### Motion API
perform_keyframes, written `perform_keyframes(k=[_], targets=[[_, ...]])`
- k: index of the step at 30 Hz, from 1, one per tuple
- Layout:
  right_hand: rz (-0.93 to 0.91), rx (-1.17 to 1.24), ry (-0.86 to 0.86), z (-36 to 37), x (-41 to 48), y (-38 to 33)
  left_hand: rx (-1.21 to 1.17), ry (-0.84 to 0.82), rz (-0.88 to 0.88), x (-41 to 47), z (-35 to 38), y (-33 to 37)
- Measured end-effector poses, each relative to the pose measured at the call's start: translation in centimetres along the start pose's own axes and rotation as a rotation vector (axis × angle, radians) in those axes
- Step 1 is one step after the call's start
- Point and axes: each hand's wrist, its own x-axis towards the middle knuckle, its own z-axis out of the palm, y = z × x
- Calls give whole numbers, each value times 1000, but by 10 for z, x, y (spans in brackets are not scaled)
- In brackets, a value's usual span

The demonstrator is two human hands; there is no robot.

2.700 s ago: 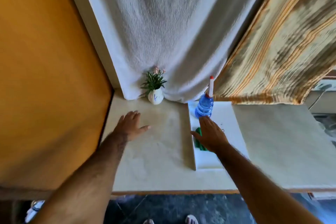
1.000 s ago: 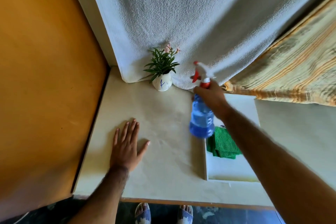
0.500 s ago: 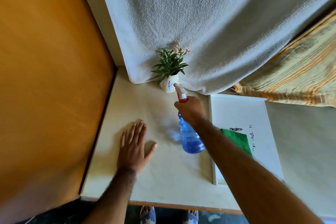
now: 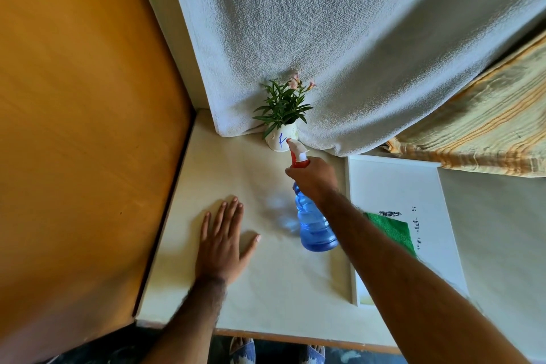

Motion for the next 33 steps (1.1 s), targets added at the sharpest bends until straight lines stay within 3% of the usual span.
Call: perform_keyframes(k=[33], targets=[[-23, 145, 20, -5, -2, 11, 6, -47, -6, 1, -8, 3]])
